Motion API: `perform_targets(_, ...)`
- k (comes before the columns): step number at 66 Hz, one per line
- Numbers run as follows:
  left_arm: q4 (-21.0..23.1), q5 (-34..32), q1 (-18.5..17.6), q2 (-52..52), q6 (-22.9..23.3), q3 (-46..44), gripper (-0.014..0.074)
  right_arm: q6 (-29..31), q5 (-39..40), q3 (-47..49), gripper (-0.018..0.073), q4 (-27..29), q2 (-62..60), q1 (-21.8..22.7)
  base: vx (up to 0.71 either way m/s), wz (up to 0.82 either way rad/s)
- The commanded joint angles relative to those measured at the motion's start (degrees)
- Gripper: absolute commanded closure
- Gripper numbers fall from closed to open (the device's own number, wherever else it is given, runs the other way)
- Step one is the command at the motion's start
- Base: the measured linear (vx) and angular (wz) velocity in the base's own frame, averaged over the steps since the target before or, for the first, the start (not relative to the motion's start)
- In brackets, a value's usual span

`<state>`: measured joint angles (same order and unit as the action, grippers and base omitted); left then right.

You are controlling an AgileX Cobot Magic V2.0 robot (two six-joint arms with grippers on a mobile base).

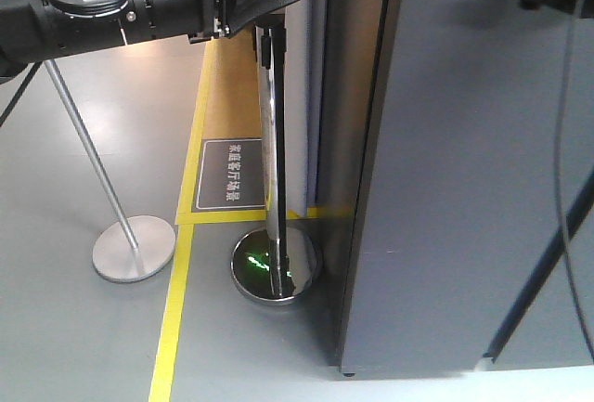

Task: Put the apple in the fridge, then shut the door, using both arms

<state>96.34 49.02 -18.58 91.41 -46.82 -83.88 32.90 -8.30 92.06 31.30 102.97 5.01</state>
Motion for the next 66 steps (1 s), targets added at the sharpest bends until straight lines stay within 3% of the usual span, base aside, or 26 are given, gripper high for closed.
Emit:
perform_targets(1,5.19,0.58,-0.16,-2.39,-0.30,-2.13,0.0332,0.62,2.09,3.98,0.0007,-0.30,-0.42,-0.20,0.00,0.00)
perform_targets(41,4.53,-2.59,-0.16,-2.39,-0.46,-2.13,0.0332,0.62,-2.54,5.44,0.0055,-0.32,-3.55,-0.20,0.00,0.00)
perform_targets(54,0.87,-6.89,0.65,-2.39,-0.79,-2.13,0.0332,0.62,-12.30,5.44,0.0125,-0.32,-10.18,-0.20,0.00,0.00)
perform_targets(66,-2.79,-10.46,3.51,-2.61,-0.79,-2.13,0.0333,0.13,-24.77,5.44,0.0239,0.00,-16.50,-0.20,0.00,0.00)
